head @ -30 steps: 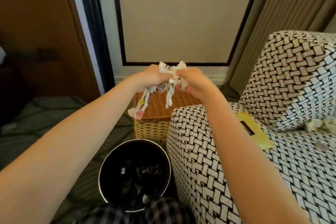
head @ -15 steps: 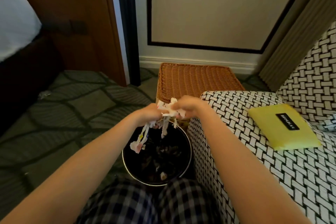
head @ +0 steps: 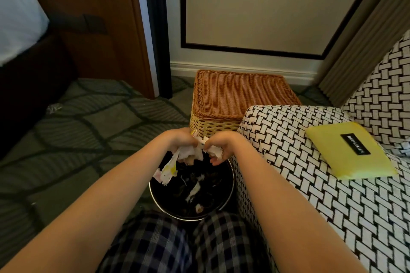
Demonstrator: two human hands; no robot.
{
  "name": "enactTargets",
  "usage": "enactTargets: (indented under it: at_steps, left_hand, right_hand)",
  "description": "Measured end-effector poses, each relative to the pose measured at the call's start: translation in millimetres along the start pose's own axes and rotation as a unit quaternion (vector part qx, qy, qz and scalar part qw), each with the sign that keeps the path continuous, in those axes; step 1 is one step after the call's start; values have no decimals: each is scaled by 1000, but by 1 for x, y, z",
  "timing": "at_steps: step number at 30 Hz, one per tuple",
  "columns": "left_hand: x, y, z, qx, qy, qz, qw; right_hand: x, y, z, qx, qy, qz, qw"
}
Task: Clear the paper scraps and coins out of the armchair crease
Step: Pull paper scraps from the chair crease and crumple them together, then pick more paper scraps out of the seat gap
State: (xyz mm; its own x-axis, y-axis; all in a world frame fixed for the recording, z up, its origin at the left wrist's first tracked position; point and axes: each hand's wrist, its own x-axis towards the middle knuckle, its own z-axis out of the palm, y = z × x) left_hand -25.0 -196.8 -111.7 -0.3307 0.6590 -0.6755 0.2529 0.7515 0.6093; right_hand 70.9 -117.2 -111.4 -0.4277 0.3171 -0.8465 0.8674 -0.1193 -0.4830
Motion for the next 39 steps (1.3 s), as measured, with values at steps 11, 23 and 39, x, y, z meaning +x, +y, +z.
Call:
enactTargets:
  at_steps: [11,23,39]
  left_hand:
    - [-19,19,-13,96,-52,-48,993]
    - [-68,125,-17,-40,65,200,977]
    - [-99,274,176,142,-83,409,898]
  right_hand:
    - [-26,-5,-9,5,0,-1,1000]
    - [-139,-17,-76,77,159,-208,962]
    - [-237,179,-201,110,459,-12,882]
